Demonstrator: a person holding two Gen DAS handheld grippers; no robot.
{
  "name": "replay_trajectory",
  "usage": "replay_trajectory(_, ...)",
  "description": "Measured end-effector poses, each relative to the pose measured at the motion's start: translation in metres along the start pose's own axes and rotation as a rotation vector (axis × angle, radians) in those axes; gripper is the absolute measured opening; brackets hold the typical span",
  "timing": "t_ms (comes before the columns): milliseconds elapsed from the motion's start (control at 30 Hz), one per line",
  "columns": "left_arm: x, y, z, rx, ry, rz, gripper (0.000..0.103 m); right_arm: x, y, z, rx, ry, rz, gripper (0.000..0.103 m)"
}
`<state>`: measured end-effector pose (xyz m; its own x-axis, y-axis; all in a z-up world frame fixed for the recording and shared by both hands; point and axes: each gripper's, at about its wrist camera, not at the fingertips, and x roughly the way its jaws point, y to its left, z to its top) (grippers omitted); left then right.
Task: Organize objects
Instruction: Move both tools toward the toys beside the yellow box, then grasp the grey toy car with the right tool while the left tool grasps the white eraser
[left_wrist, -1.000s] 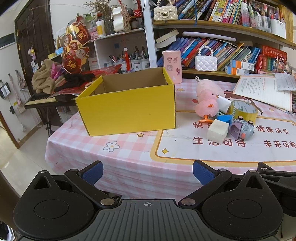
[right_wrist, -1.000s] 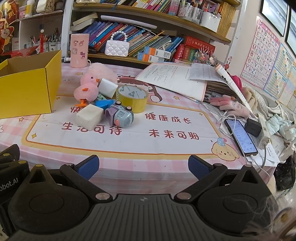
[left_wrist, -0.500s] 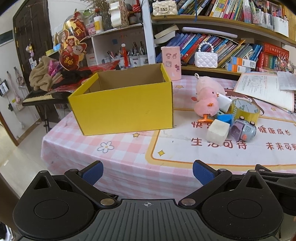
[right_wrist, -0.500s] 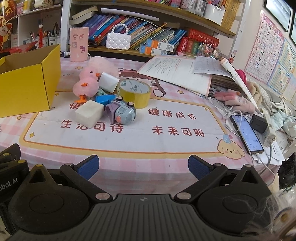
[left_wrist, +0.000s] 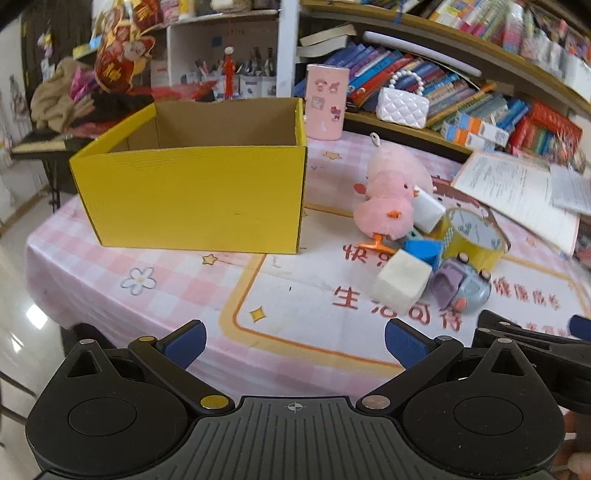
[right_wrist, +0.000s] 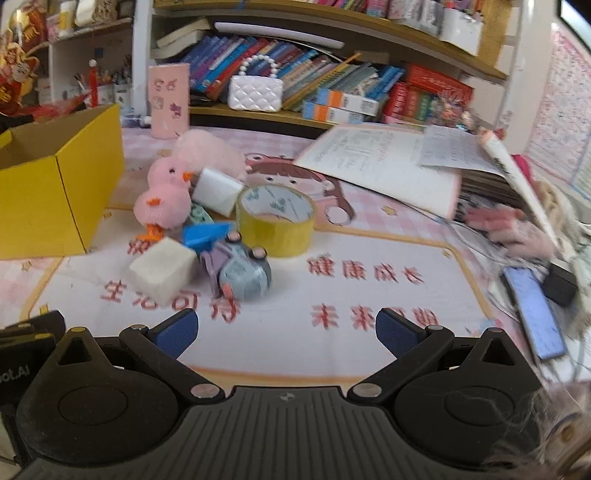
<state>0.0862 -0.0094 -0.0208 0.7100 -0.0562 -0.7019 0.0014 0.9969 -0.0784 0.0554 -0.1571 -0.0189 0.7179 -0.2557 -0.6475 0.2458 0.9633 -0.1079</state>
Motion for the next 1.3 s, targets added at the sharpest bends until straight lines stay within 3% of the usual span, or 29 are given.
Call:
replay_trajectory(200, 0.007, 0.013, 0.007, -0.161, 0.013, 0.012, 0.103, 0.034, -0.001, 0.019, -0.074, 0.028, 0.140, 0.100)
replay_trajectory(300, 0.010, 0.015, 0.008, -0.218, 0.028, 0.015, 0.103, 0.053, 0.004, 0.025, -0.147, 0.039, 0.146, 0.092)
replay_trajectory(400, 0.009, 0.012, 0.009, -0.225, 0.021, 0.038, 0.103, 0.071, 0.005, 0.027, -0.190, 0.064, 0.237, 0.082)
replay_trajectory(467, 0.009, 0.008, 0.010, -0.222, 0.013, 0.033, 0.103, 0.080, 0.007, 0.027, -0.222, 0.076, 0.287, 0.061)
replay_trajectory(533, 0.009, 0.003, 0.011, -0.219, 0.006, 0.020, 0.103, 0.088, 0.009, 0.028, -0.253, 0.091, 0.317, 0.047)
replay_trajectory(667, 0.017, -0.017, 0.020, -0.162, 0.003, -0.028, 0.100, 0.091, -0.002, 0.030, -0.245, 0.077, 0.366, 0.045)
replay_trajectory(767, 0.030, -0.037, 0.028, -0.082, 0.015, -0.064, 0.092, 0.083, -0.022, 0.036, -0.196, 0.064, 0.399, 0.042)
replay_trajectory(933, 0.063, -0.067, 0.034, 0.033, 0.047, -0.104, 0.085, 0.076, -0.056, 0.040, -0.078, 0.087, 0.347, 0.042)
replay_trajectory(1133, 0.099, -0.097, 0.027, 0.235, 0.085, -0.077, 0.063, 0.062, -0.084, 0.040, 0.015, 0.081, 0.317, 0.042)
replay_trajectory(1200, 0.101, -0.099, 0.025, 0.261, 0.065, -0.091, 0.050, 0.059, -0.087, 0.039, 0.030, 0.086, 0.311, 0.042)
replay_trajectory(1300, 0.094, -0.098, 0.025, 0.265, 0.062, -0.101, 0.041, 0.050, -0.086, 0.037, 0.035, 0.084, 0.297, 0.042)
